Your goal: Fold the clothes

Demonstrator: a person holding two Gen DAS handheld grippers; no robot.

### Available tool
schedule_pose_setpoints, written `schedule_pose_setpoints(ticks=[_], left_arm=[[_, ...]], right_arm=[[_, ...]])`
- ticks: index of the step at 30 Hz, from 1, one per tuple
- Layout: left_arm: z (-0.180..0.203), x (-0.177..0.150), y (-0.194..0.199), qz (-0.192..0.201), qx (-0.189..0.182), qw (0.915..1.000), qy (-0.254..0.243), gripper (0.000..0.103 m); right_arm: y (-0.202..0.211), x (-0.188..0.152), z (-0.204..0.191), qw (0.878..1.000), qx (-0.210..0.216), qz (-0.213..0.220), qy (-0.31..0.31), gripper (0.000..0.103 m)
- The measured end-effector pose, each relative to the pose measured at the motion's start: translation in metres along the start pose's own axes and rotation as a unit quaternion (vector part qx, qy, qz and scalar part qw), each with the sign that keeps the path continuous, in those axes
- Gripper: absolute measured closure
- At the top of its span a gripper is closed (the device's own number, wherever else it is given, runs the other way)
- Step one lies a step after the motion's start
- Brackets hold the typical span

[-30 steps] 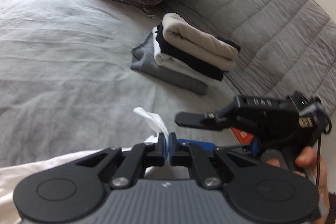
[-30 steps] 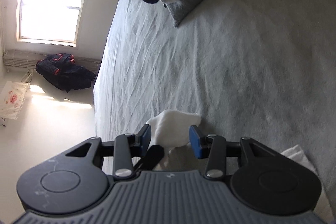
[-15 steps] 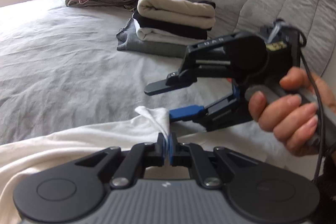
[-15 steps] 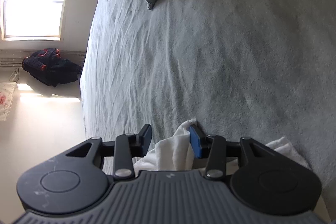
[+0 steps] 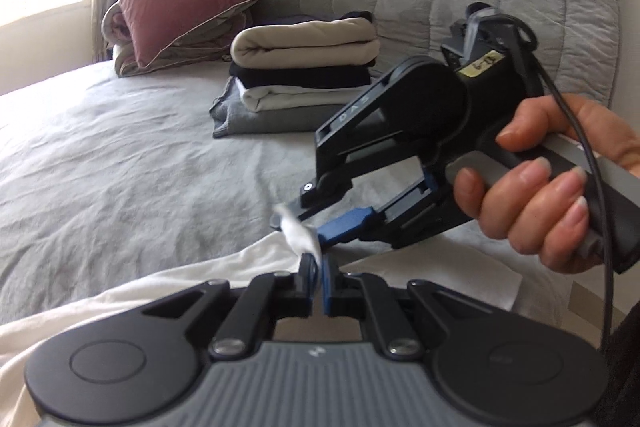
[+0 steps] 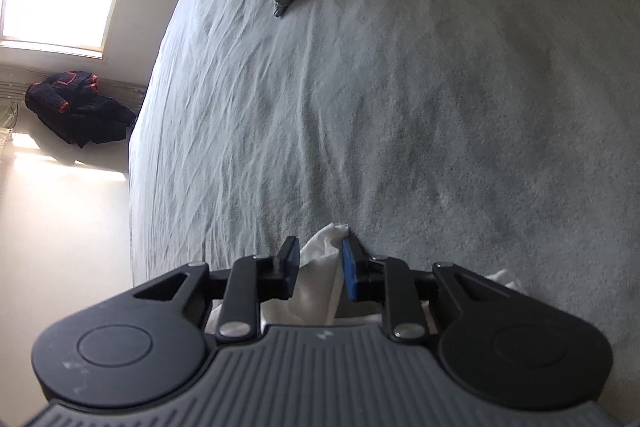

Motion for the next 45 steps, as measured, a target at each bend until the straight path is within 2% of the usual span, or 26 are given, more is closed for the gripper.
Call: schedule_pose_setpoints(ticks=[4, 6, 7, 8, 16, 22, 25, 30, 36, 45], left_arm=[[0.008, -0.003, 0.0, -0.005, 0.012, 0.9996, -0.023, 0.099], [0.008, -0.005, -0.002, -0.009, 0.022, 0.9994, -0.026, 0.099], [0.008, -0.006, -0.002, -0.009, 0.028, 0.9993, -0.024, 0.099], [0.007, -0.007, -0.002, -0.009, 0.034, 0.9991, -0.023, 0.101], [0.02, 0.016, 0.034, 0.054, 0.06, 0.9963, -0.031, 0.102], [0.045, 0.037, 0.062, 0.084, 0.04, 0.9947, -0.046, 0.102], [0.062, 0.037, 0.068, 0.078, 0.022, 0.9954, -0.05, 0.102], [0.085, 0.02, 0.06, 0.052, 0.004, 0.9973, -0.052, 0.102], [0.101, 0.001, 0.037, 0.018, -0.014, 0.9988, -0.043, 0.102], [0.119, 0.007, 0.023, 0.016, -0.034, 0.9987, -0.035, 0.102]], right_arm=[[0.003, -0.001, 0.007, 1.0, 0.022, -0.003, -0.013, 0.08], [0.003, -0.003, 0.006, 1.0, 0.022, 0.0, -0.003, 0.088], [0.002, -0.004, 0.005, 1.0, 0.02, 0.003, 0.003, 0.096], [0.002, -0.005, 0.004, 1.0, 0.019, 0.007, 0.009, 0.099], [0.04, -0.015, -0.023, 0.994, 0.072, 0.05, 0.058, 0.099], [0.069, -0.026, -0.036, 0.99, 0.096, 0.061, 0.088, 0.1], [0.076, -0.031, -0.037, 0.987, 0.099, 0.067, 0.103, 0.1], [0.071, -0.03, -0.028, 0.986, 0.082, 0.08, 0.122, 0.1], [0.07, -0.022, 0.001, 0.989, 0.045, 0.088, 0.114, 0.1], [0.082, -0.009, 0.022, 0.99, 0.02, 0.098, 0.101, 0.1]])
Point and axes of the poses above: each gripper's, at about its wrist camera, not at the fingertips, and y roughly against the way its jaws point, z to its right, x to its top, the point moved 8 cm from there along -y, roughly the way its jaws point, and after that the axes turned 6 degrees about -y, right-handed, at the moved point
